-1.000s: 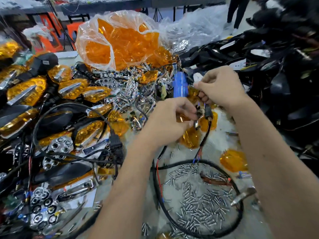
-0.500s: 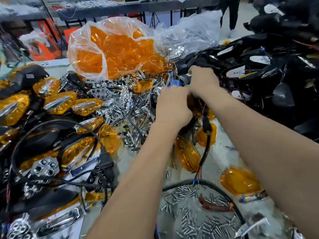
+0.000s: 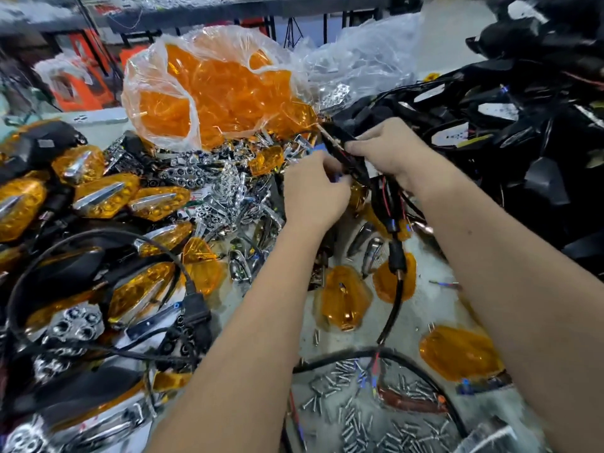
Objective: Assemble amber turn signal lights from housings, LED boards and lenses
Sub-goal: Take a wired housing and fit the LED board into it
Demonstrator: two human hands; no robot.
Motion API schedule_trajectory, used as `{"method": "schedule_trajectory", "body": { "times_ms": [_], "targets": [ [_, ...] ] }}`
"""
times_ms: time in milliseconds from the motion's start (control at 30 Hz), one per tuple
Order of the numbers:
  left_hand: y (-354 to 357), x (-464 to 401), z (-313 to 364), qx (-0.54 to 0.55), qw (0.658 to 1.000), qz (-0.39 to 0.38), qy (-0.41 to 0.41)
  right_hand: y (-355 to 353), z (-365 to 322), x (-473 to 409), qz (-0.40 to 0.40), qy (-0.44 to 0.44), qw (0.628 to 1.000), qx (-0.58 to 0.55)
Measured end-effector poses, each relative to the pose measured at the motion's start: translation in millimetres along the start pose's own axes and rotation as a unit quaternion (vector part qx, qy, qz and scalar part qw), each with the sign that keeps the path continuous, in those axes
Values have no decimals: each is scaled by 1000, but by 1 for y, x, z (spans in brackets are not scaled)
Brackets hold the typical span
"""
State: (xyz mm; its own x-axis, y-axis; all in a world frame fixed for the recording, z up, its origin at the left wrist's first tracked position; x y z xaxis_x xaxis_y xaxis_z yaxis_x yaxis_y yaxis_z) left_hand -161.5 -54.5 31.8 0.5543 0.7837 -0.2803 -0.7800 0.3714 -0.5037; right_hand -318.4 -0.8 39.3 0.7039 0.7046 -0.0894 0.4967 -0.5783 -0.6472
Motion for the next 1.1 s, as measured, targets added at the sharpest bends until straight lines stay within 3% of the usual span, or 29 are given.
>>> {"method": "schedule_trajectory", "body": {
  "times_ms": [33, 100, 167, 333, 433, 567, 667, 833, 1000, 1100],
  "targets": [
    [-8, -1, -6, 75, 995, 36, -47, 4, -10, 4, -19, -29, 999, 11],
    [-19, 4, -26, 252, 949, 99, -162, 11, -29, 14, -52, -73, 994, 66],
    [-23, 7, -36, 344, 909, 113, -205, 21, -40, 22, -80, -96, 988, 95],
    [-43, 10, -47, 382, 900, 126, -167, 41, -53, 43, -136, -136, 979, 65],
    [-65, 9, -47, 334, 915, 180, -134, 46, -56, 54, -145, -158, 973, 90],
    [-82, 11, -61, 343, 897, 231, -153, 50, -51, 68, -207, -168, 933, 240],
    [-100, 15, -69, 360, 877, 276, -158, 43, -55, 73, -190, -181, 931, 253],
    [-160, 32, -97, 392, 798, 426, -164, 20, -48, 62, -106, -183, 932, 295],
    [-184, 48, -112, 350, 811, 444, -152, 9, -30, 48, 18, -133, 957, 257],
    [-198, 64, -108, 341, 796, 486, -120, 11, -26, 45, 55, -129, 947, 290]
  ]
}}
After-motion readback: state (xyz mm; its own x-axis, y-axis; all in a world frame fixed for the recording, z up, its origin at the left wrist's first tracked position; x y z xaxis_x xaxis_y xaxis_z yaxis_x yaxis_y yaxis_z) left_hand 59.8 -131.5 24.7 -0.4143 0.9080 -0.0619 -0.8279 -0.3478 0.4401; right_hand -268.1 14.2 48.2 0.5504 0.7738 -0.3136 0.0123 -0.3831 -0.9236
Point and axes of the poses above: each hand's wrist, its own x-axis away from the middle knuckle, its own y-axis out of the palm, z = x × y, the point moved 9 cm from there along -x, towards the middle knuckle, and after that the axes turned 7 degrees about x, right-handed, at the moved point
